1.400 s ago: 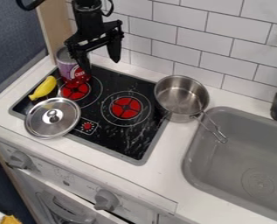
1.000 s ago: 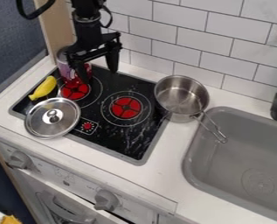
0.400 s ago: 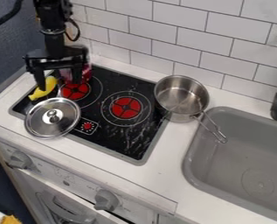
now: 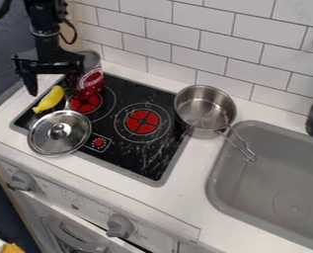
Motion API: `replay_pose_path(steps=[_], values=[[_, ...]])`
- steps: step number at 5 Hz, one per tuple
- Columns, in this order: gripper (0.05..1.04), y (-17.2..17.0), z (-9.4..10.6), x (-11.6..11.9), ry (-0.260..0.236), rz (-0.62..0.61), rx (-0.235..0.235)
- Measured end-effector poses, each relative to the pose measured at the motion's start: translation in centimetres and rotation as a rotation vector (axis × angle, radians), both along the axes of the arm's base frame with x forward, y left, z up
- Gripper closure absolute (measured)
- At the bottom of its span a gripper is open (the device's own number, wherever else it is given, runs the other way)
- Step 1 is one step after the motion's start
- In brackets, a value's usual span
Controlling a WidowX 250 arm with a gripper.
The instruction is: Pick up the yellow banana and put it in the silver pan
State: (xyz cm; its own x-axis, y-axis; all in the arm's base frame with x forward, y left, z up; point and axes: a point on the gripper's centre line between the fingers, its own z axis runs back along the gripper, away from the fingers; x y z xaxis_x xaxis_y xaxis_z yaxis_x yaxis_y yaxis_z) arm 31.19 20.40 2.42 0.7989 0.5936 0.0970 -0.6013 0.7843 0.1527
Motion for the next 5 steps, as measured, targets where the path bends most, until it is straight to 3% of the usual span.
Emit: replay_pose_path(steps=[1,3,5], values=[[0.083,1.9,-0.8,1.1,-0.013,-0.019,-0.041],[0.118,3.2,-3.7,1.4,0.037,-0.051,-0.113],[0.665,2.9,-4.1,1.1,0.042,-0.045,-0.101]])
